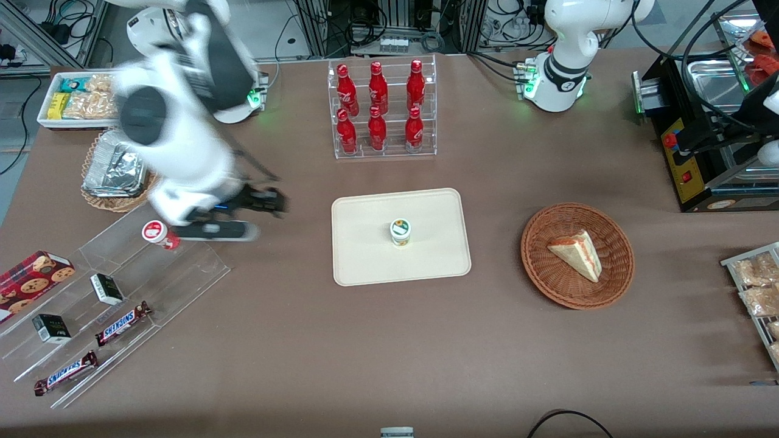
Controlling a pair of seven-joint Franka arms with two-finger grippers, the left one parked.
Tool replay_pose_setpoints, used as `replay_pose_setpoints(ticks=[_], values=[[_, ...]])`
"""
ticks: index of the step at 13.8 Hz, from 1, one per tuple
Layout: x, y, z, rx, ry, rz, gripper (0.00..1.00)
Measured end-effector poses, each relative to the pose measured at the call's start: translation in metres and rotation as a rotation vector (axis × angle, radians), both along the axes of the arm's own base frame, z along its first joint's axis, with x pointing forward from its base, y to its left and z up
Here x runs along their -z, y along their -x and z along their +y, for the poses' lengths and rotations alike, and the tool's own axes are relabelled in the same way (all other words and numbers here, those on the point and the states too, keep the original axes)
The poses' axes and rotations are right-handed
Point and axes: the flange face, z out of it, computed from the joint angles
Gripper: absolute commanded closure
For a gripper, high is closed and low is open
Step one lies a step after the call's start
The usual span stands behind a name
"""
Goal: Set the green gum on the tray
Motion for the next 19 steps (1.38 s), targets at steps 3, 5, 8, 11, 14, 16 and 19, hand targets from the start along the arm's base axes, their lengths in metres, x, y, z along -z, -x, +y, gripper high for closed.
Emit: replay_pose_setpoints(ticks=[3,5,8,11,14,16,19], values=[[-0.028,0.008,-0.086,-0.009,-0.019,0.033,0.0],[-0.038,0.015,-0.127,0.015,-0.018,0.047,0.0],[-0.051,0.025,-0.176,0.031,-0.011,0.048,0.0],[-0.059,0.03,-0.223,0.063,-0.021,0.036,0.0],[-0.06,0.033,-0.248,0.069,-0.025,0.043,0.0],[-0.059,0.034,-0.251,0.049,-0.026,0.042,0.0],[-0.06,0.033,-0.253,0.05,-0.025,0.041,0.0]])
